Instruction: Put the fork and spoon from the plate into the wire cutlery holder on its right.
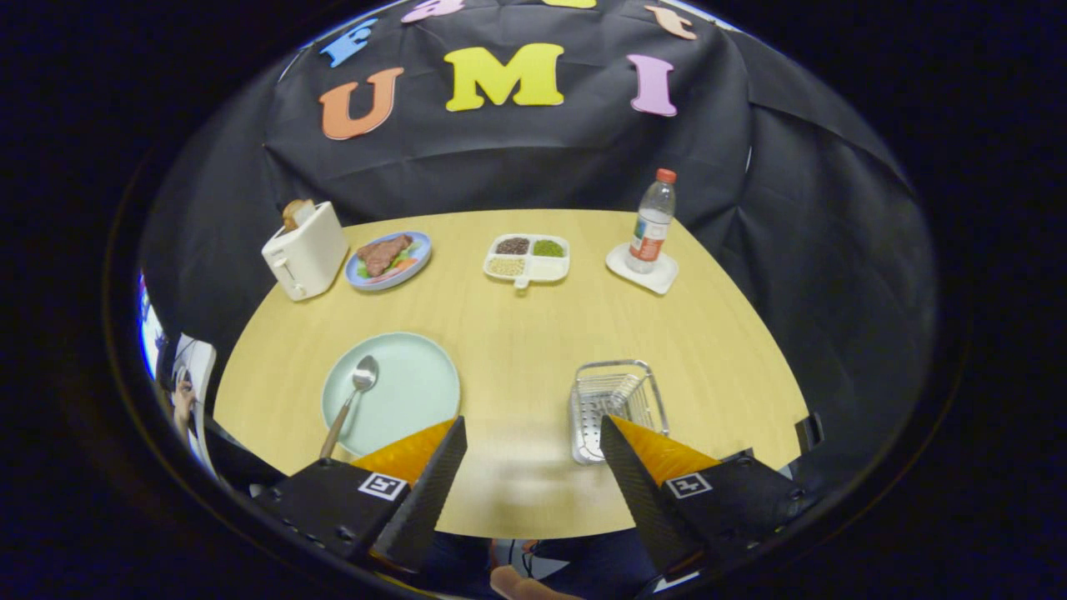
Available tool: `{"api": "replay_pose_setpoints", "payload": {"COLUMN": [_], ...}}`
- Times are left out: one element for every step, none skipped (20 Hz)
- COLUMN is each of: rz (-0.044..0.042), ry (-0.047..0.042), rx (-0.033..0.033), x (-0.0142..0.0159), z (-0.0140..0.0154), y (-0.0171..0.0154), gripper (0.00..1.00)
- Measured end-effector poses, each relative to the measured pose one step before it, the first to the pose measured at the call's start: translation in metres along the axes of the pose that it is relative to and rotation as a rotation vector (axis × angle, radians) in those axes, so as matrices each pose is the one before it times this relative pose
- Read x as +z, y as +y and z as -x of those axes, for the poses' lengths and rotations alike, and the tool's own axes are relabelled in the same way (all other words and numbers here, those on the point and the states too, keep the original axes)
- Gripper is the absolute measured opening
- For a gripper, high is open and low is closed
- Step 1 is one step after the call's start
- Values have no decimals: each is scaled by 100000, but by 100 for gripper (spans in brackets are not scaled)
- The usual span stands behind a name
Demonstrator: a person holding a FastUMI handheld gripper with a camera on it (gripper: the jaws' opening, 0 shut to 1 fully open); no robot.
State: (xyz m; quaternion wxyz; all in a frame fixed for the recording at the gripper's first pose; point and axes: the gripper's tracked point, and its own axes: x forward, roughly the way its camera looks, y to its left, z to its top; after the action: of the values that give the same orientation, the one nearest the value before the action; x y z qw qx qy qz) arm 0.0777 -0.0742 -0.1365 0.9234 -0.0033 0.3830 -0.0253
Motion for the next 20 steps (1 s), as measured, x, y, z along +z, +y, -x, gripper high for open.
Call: {"api": "replay_pose_setpoints", "payload": {"rz": [707,685,93,120,245,489,439,233,-256,-612,-543,-156,137,120,201,309,248,155,48,123], "ry": [364,671,781,451,392,240,450,389,634,767,1019,1301,1524,1503,1511,1461,1424,1324,755,520], "rx": [600,611,1060,1181,1043,783,1019,949,691,782,822,613,526,166,-454,400,612,110,386,582], "x": [-51,-159,-57,-29,-10,-23,-18,20,48,-124,-139,-239,-256,-331,-234,-379,-209,-220,-56,-45], "z": [-217,-285,-320,-343,-318,-325,-403,-505,-572,-665,-705,-805,-622,-889,-741,-677,-581,-549,-400,-309], "y": [1121,1151,1215,1184,1174,1090,1089,1121,920,927,893,801,750,731,466,643,640,411,475,535], "gripper": [96,96,96,96,96,96,96,96,96,96,96,96,96,96,96,96,96,96,96,96]}}
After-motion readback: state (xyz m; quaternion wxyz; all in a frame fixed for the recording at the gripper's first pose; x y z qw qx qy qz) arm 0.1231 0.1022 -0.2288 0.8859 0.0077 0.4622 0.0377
